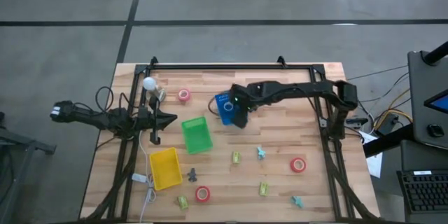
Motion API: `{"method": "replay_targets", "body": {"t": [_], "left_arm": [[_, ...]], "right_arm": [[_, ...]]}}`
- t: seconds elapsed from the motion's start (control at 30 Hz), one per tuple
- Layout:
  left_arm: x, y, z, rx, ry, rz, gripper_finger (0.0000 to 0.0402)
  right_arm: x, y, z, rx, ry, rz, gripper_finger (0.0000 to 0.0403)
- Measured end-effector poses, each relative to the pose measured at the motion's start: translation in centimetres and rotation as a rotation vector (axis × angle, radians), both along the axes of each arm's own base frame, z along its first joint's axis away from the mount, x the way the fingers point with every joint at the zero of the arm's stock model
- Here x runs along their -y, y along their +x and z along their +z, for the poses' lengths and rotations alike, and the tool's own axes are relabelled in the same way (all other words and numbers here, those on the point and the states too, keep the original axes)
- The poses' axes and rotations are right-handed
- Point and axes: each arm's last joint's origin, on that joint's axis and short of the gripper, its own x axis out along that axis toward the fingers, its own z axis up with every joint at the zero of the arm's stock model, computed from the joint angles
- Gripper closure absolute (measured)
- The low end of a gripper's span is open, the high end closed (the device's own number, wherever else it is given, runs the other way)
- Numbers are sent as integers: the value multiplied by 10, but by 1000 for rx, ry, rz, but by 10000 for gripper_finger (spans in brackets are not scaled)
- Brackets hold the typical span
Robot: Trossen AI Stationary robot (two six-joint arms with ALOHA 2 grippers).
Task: Pick and place Stapler, Stapler remover, tape
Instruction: Put the top orange tape into the blue basket
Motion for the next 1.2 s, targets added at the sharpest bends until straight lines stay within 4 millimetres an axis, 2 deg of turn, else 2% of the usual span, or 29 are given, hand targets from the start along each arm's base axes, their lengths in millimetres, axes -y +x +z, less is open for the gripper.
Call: {"method": "replay_targets", "body": {"t": [0.17,0.33,0.57,0.73,0.97,1.2], "left_arm": [[0,0,0,-1,0,0,378],[0,0,0,-1,0,0,378],[0,0,0,-5,1,0,378],[0,0,-1,-6,1,0,378],[0,1,-1,-8,1,0,378],[0,1,-1,-10,2,0,378]], "right_arm": [[-39,-24,10,-8,30,33,215],[-78,-59,11,4,115,-44,223],[-126,-115,-8,-41,241,-187,227],[-157,-147,-21,-91,308,-232,226],[-188,-176,-32,-131,366,-346,237],[-207,-190,-45,-176,360,-412,252]]}}
